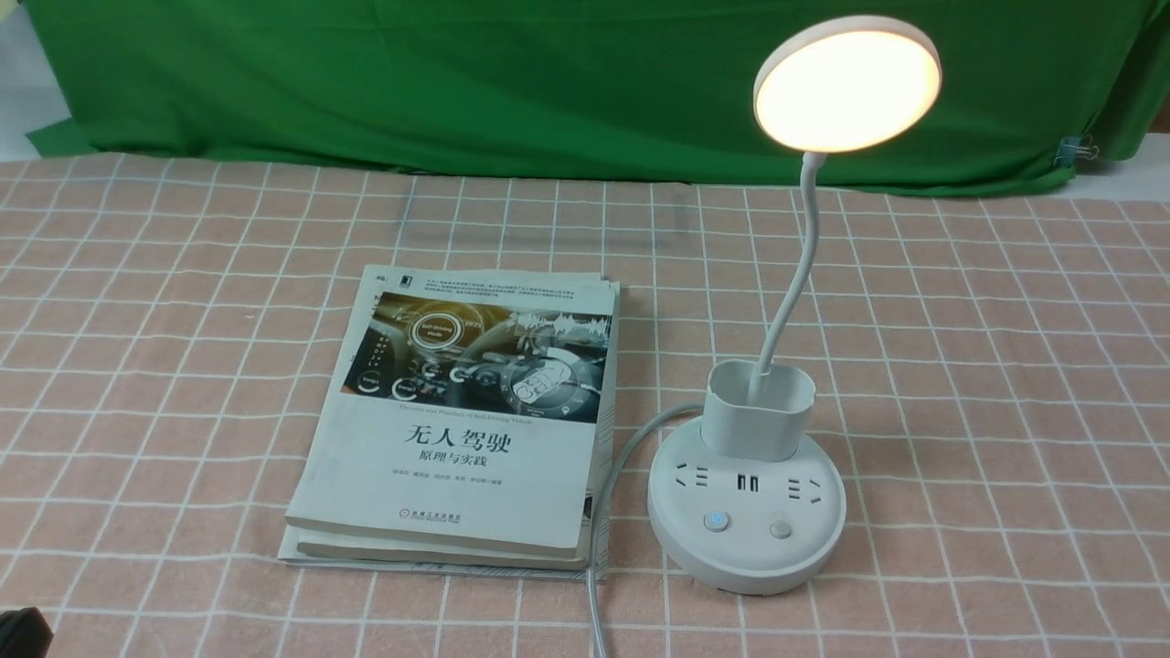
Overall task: Turn off the table lamp on the pink coffee tablecloth by hand.
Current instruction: 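Press the power button on the lamp base to turn the lamp off with the right gripper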
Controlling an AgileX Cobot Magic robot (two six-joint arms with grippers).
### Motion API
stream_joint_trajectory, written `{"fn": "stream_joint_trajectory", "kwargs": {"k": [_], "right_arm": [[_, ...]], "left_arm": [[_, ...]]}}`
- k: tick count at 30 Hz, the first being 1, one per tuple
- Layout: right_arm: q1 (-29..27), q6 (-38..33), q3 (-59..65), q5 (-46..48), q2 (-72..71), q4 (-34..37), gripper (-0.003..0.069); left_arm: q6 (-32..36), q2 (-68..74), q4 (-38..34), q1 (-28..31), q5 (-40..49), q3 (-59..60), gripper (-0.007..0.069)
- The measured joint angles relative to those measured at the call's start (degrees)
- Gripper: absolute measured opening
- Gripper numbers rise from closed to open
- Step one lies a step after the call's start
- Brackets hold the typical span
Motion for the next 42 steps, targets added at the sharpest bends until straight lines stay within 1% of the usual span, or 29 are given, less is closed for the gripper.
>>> {"fn": "stream_joint_trajectory", "kwargs": {"k": [3,6,8,9,10,11,15,17,19,24,30,37,42], "right_arm": [[1.9,-4.5,-8.6,9.4,11.7,0.0,0.0045],[3.1,-7.9,-14.3,14.3,23.0,0.1,0.0044],[3.8,-9.1,-17.1,15.5,29.2,0.1,0.0041],[4.7,-9.7,-19.1,16.1,34.6,0.2,0.0041],[4.9,-9.7,-19.5,16.2,34.6,0.2,0.0041],[6.7,-10.2,-21.9,16.4,40.5,0.1,0.0041],[14.6,-11.5,-29.4,15.7,54.0,0.1,0.0041],[16.9,-12.0,-32.7,15.6,59.6,0.3,0.0041],[17.7,-12.2,-35.1,15.4,63.9,0.3,0.0041],[17.9,-12.4,-40.1,15.1,71.5,0.3,0.0041],[18.0,-12.6,-43.3,15.1,75.5,0.3,0.0041],[18.0,-12.6,-43.8,14.4,77.1,0.6,0.0041],[18.0,-14.0,-43.8,14.4,80.7,2.1,0.0041]], "left_arm": [[0.0,0.0,0.0,0.0,0.0,0.0,0.0006],[0.0,0.0,0.0,0.0,0.0,0.0,0.0006],[0.0,0.0,0.0,0.0,0.0,0.0,0.0006],[0.0,0.0,0.0,0.0,0.0,0.0,0.0006],[0.0,0.0,0.0,0.0,0.0,0.0,0.0006],[0.0,0.0,0.0,0.0,0.0,0.0,0.0006],[0.0,0.0,0.0,0.0,0.0,0.0,0.0006],[0.0,0.0,0.0,0.0,0.0,0.0,0.0006],[0.0,0.0,0.0,0.0,0.0,0.0,0.0006],[0.0,0.0,0.0,0.0,0.0,0.0,0.0006],[0.0,0.0,0.0,0.0,0.0,0.0,0.0006],[0.0,0.0,0.0,0.0,0.0,0.0,0.0006],[0.0,0.0,0.0,0.0,0.0,0.0,0.0006]]}}
